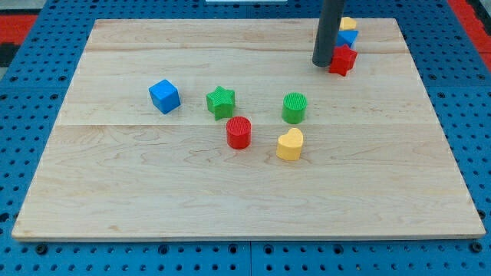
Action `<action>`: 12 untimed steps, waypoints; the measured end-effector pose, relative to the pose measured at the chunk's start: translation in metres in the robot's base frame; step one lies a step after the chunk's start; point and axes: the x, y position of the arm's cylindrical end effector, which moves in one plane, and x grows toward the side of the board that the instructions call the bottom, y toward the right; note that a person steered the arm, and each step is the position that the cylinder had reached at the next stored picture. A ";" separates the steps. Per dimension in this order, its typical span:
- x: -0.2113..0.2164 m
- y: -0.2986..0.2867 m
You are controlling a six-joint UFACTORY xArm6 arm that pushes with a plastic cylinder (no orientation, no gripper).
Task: Push green circle to red star
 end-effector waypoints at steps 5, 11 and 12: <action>0.003 -0.048; 0.116 -0.083; 0.104 -0.060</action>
